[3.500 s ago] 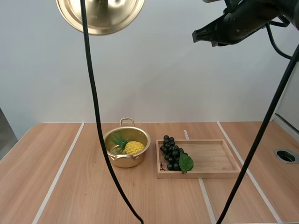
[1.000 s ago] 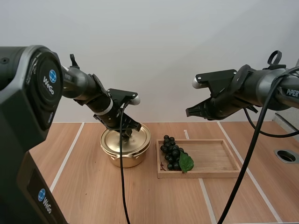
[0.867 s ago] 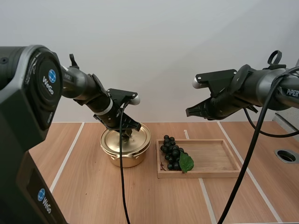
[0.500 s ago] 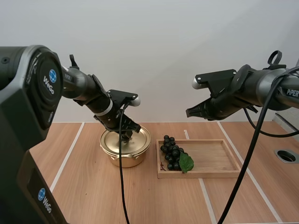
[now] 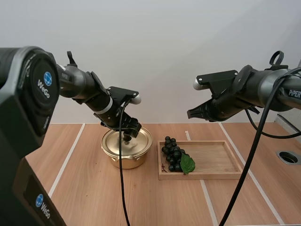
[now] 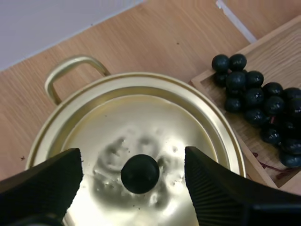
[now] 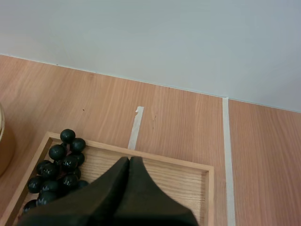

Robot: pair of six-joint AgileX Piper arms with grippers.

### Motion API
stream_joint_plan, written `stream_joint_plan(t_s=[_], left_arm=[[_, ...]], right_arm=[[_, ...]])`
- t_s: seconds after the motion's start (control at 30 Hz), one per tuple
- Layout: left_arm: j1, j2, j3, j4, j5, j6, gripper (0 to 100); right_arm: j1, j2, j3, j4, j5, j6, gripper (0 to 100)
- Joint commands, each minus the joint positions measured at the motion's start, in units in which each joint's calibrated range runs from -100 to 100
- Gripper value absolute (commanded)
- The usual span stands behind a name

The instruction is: Open the pot, put the pineapple inside, and close it

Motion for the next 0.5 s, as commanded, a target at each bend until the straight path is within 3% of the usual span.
stream_joint_plan(t_s=[0.0,0.1,0.2,0.23,0.47], left_arm=[[0.0,-5.18,-2.2,-0.37,-0.23,-1.35,90],[0.0,-10.3,-3.6,-0.37,-0.06,-3.91,57],[0.0,-17.07,-4.04,-0.37,-0.22,-4.37,5],[0.0,-19.43,-4.04,-0.37,-0.22,-4.37,0],[0.0,-34.41,-3.41,-0.37,-2.9,-8.12,0]], right_arm=[[-0.25,-0.38,0.2,-0.67,0.0,-0.69,0],[-0.25,-0.62,0.2,-0.09,-0.76,-0.69,0],[-0.25,-1.82,0.2,0.14,-3.01,-0.24,0],[-0.25,-2.6,0.2,0.5,-3.63,-0.24,0],[-0.25,-10.78,0.45,5.85,-10.74,-0.24,0]])
